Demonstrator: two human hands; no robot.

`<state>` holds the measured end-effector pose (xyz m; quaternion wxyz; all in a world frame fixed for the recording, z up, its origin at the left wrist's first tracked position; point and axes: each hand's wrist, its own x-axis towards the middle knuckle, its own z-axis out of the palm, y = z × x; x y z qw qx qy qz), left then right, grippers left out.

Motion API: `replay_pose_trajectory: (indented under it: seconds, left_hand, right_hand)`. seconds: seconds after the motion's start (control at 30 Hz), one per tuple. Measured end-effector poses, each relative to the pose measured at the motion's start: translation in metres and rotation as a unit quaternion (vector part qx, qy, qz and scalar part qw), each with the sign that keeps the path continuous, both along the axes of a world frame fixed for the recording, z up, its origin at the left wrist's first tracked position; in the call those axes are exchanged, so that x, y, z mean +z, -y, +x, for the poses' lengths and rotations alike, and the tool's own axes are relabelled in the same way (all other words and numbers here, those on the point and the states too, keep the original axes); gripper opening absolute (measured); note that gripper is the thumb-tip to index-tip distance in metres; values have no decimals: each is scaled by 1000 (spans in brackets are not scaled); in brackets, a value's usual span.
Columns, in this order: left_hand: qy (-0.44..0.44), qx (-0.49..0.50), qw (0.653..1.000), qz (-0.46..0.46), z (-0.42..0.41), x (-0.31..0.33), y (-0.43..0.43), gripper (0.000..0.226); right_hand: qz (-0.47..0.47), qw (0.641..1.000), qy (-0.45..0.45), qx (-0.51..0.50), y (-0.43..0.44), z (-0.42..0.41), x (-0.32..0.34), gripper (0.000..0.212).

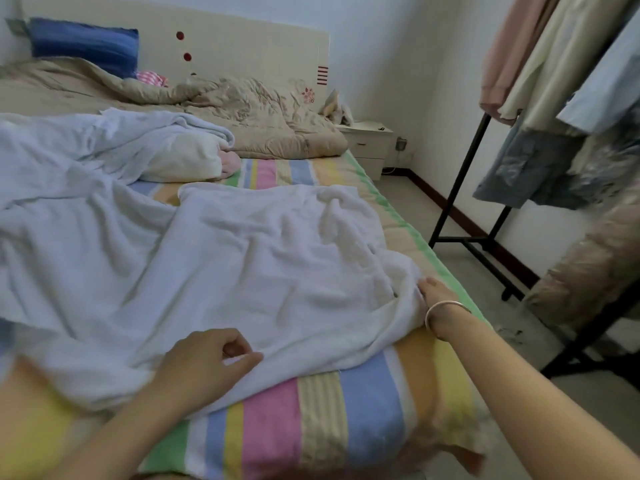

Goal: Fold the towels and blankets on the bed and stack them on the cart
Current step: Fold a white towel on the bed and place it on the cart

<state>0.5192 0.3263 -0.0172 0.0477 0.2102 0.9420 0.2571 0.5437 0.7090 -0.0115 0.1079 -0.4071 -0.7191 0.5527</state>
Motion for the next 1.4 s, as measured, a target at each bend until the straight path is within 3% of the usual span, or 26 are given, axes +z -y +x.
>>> replay_pose_trajectory:
  seconds: [0.13, 0.2, 0.27, 0.33, 0.43, 0.63, 0.7, 0.77, 0.83, 0.93, 1.0, 1.13, 1.27, 1.4]
  left_hand:
    - [-74, -43, 995, -50, 22, -9, -12, 57]
    - [-150, -76, 986, -25, 29, -16, -21, 56]
    - [-216, -102, 971, -4, 31, -19, -32, 39]
    - [-245, -114, 963, -2, 27, -20, -45, 28]
    - [-189, -100, 977, -23, 30, -22, -63, 35]
    - [-121, -61, 988, -77, 19, -17, -77, 72]
    - [-94, -41, 993, -52, 15, -14, -78, 63]
    - [-109, -27, 993, -19, 12, -12, -79, 36]
    - [-127, -31, 991, -24, 13, -11, -80, 22]
    - [-122, -49, 990, -55, 15, -14, -80, 32]
    - [-98, -41, 993, -50, 14, -17, -79, 45]
    - [-69, -14, 997, -17, 13, -14, -79, 30]
    - [-92, -29, 995, -36, 26, -12, -78, 11]
    - [-59, -71, 996, -2, 45, -11, -73, 19]
  right_hand:
    - [-50, 998, 9, -23, 4, -8, 7, 67]
    - [-52, 998, 26, -2, 4, -7, 16, 46]
    - [-17, 999, 33, 8, 5, 1, 30, 18]
    - [22, 999, 39, 19, -1, 11, 41, 7]
    - [89, 995, 28, 17, -12, 25, 53, 6]
    - [263, 963, 56, 31, -33, 50, 61, 14]
    - [322, 940, 95, 57, -38, 58, 58, 12]
    - [382, 910, 139, 80, -41, 66, 54, 13]
    - [410, 895, 151, 86, -45, 73, 49, 23]
    - [415, 893, 159, 71, -45, 83, 52, 60]
    - [420, 881, 203, 77, -45, 89, 56, 65]
    - [426, 843, 288, 156, -52, 109, 46, 43]
    - [431, 831, 255, 242, -64, 129, 26, 26]
    - [426, 841, 217, 252, -71, 150, 16, 13]
